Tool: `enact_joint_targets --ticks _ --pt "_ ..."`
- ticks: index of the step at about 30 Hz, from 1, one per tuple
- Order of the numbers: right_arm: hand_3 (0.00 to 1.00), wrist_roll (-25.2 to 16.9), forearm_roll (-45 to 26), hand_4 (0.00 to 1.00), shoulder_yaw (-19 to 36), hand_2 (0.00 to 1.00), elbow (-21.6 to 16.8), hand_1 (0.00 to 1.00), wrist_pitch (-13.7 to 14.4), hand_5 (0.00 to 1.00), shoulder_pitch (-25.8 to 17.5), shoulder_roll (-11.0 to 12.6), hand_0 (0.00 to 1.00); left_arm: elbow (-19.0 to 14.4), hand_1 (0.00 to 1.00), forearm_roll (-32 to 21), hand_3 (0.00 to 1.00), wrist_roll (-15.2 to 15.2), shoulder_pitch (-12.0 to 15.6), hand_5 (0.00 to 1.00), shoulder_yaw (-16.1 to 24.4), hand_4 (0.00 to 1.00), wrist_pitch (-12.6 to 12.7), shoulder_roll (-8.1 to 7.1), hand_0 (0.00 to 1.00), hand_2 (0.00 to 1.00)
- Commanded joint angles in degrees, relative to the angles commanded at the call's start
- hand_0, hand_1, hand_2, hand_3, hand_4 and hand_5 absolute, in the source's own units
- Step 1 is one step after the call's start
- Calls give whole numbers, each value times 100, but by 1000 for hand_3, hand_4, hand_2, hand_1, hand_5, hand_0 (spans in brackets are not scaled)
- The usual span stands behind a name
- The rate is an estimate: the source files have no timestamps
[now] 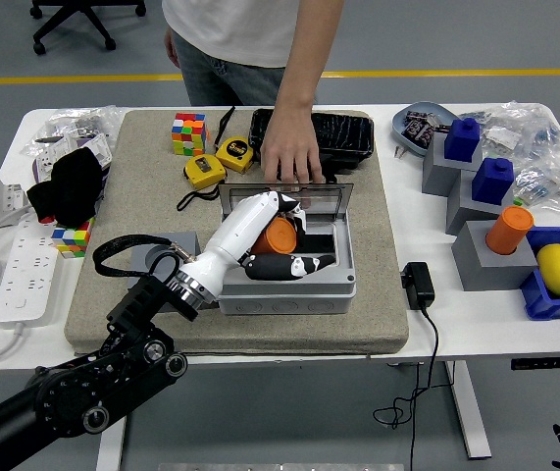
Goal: Fetch the battery,place it into the box,close the lid of the box
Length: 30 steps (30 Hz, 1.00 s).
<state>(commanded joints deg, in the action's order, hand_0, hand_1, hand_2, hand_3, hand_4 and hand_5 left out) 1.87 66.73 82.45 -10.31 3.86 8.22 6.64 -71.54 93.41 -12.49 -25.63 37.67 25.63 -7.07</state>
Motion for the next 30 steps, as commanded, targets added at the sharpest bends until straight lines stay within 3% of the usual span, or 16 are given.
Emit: enact_joint_targets --ticks 12,30 --pt "781 -1 -7 998 -7 791 0 828 -2 998 9 3 867 668 2 -52 2 -105 -271 337 -131 922 124 156 31 7" --pt "779 0 -30 998 -27 790 0 829 -9 998 16 12 867 755 2 178 7 -72 -350 369 -229 953 169 219 50 16"
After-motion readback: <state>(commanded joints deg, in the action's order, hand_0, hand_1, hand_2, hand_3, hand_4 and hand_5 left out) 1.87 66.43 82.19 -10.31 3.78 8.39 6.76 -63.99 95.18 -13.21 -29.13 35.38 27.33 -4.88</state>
